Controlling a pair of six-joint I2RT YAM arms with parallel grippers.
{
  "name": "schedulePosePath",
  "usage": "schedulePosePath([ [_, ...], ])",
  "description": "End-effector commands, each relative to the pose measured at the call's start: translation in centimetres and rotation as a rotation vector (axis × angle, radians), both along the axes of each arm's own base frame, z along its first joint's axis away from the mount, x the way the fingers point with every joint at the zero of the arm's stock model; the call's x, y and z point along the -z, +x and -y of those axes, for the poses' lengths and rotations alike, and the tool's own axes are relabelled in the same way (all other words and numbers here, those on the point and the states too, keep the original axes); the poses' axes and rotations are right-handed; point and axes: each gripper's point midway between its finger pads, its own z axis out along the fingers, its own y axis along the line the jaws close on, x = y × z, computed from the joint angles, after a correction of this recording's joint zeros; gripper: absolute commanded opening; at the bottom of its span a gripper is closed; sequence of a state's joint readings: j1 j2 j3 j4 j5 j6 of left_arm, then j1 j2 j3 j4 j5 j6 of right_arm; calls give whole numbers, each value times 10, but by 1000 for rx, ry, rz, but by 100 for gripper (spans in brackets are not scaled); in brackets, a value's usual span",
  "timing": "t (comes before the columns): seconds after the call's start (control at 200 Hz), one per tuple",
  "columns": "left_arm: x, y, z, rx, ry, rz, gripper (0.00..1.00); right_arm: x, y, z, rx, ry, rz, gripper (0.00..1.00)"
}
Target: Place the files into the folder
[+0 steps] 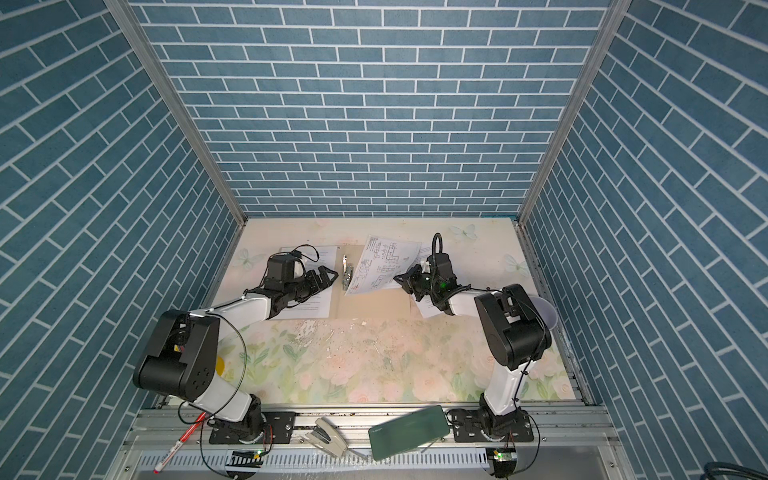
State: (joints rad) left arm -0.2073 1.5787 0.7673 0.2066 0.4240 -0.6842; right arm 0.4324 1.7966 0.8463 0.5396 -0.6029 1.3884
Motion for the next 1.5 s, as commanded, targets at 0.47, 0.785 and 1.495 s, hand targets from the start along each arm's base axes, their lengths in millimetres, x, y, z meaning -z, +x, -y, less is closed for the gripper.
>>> schedulePosePath([
  [0.47,5,-1,0,9,-13,-4,100,31,-32,-7,-259,-137,90,0],
  [0.785,6,-2,1,12,-14,-9,100,35,-31,-6,-302,-174,117,0],
  [1.495,8,-3,4,15,13,-19,100,42,-29,8,-281,-255,82,39],
])
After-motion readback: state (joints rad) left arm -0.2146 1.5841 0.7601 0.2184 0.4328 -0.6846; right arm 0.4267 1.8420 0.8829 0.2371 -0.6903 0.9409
